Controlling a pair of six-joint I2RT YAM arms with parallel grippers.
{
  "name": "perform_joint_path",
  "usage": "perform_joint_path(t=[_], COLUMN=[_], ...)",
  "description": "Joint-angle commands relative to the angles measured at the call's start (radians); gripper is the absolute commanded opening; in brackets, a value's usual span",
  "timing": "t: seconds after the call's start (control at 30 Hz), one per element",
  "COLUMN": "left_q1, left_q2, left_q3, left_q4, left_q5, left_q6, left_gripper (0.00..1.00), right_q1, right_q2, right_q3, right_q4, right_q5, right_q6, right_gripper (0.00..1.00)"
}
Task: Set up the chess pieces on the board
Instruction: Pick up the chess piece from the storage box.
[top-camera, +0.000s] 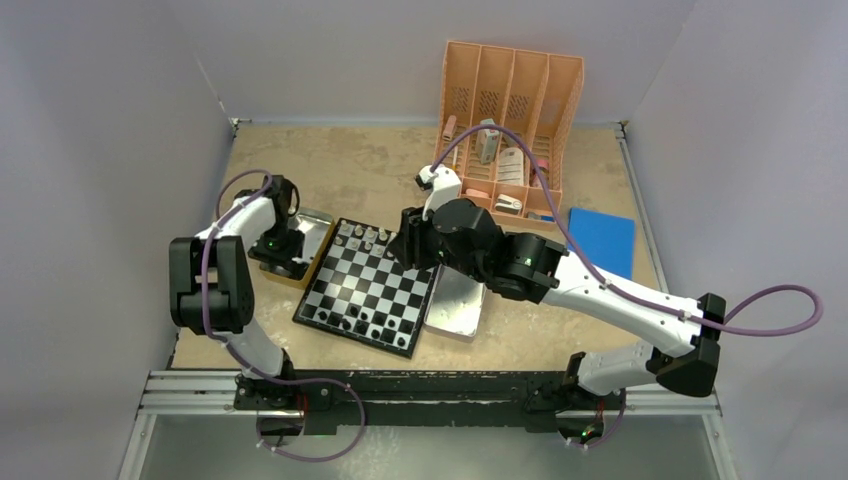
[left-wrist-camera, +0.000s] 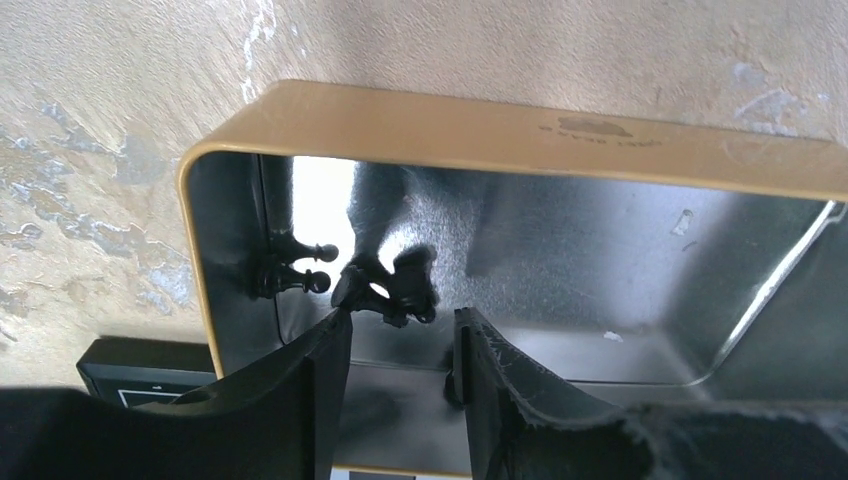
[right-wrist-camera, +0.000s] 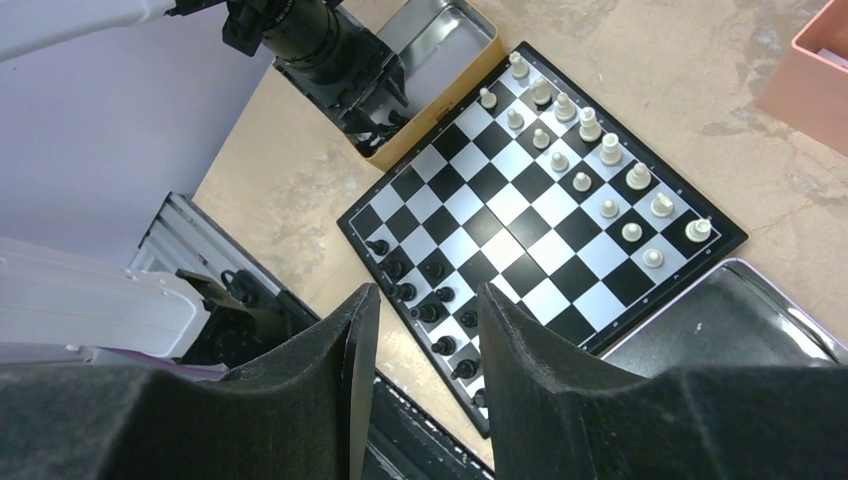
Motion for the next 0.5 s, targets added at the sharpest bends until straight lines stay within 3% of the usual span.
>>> perform_joint_path(t=[0.0,0.47], left_q1=[0.016,0.019], left_q2=[0.025,0.057], left_q3=[0.017,-0.001], left_q4=[0.003,0.055], left_q5=[-0.049,-0.017], left_q6=[-0.052,-0.07], left_gripper=[0.39,0.24], right_q1=[0.0,0.003], right_q2=[-0.047,-0.116], right_q3=[0.033,-0.021], right_q4=[-0.01,-0.039], right_q5=[0.036,0.049], right_q6=[0.007,0.062], right_gripper=[0.43,0.42])
